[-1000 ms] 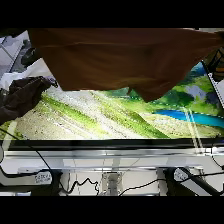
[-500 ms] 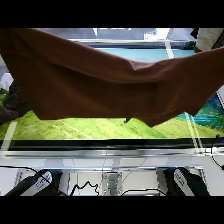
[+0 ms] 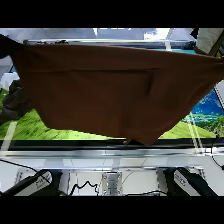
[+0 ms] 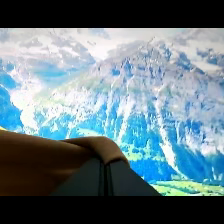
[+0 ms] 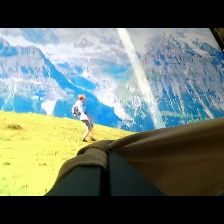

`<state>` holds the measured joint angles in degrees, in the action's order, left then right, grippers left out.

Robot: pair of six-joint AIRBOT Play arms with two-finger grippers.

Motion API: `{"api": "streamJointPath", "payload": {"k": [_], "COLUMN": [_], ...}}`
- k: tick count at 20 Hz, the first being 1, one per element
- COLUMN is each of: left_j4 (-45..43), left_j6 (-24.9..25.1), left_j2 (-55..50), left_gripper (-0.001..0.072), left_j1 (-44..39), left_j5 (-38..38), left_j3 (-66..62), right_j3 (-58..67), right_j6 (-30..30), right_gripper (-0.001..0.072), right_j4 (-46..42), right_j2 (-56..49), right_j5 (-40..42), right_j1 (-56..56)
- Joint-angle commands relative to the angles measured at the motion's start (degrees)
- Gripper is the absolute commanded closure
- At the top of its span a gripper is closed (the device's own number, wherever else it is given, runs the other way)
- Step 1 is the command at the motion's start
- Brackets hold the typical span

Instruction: Fold the shirts.

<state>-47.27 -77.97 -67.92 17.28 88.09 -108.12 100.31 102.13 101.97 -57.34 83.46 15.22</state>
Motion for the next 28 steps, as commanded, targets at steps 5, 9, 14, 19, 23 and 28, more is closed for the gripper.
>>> {"api": "streamJointPath", "payload": {"k": [5,9,14,19,23,28], "left_j4": [0.4,-1.9,-2.1,-1.8,-2.2,-5.7], "left_j6": [7.8,8.3,5.2,1.3,1.8,9.3], "left_j2": [-18.9,-31.4,-40.7,-41.7,-41.7,-41.7], "left_gripper": [0.0683,0.0683,0.0683,0.0683,0.0683,0.0683], "left_j1": [-5.6,-8.4,-8.7,-8.7,-8.7,-8.7], "left_j5": [-6.3,-17.7,-27.5,-43.5,-48.2,-43.4], "left_j3": [8.2,8.2,8.2,7.5,6.4,6.4], "right_j3": [-13.1,-16.6,-16.6,-16.6,-16.6,-16.6], "right_j6": [-0.2,-0.2,-0.3,-0.3,-0.1,4.8], "right_gripper": [0.0688,0.0688,0.0686,0.0687,0.0687,0.0687], "right_j4": [6.4,8.2,13.1,18.8,19.3,19.5], "right_j2": [-17.8,-27.1,-37.2,-41.7,-41.8,-41.8], "right_j5": [-12.8,-25.9,-39.0,-48.5,-49.4,-45.2], "right_j1": [-0.3,-0.3,-0.3,-0.3,-0.3,-3.1]}}
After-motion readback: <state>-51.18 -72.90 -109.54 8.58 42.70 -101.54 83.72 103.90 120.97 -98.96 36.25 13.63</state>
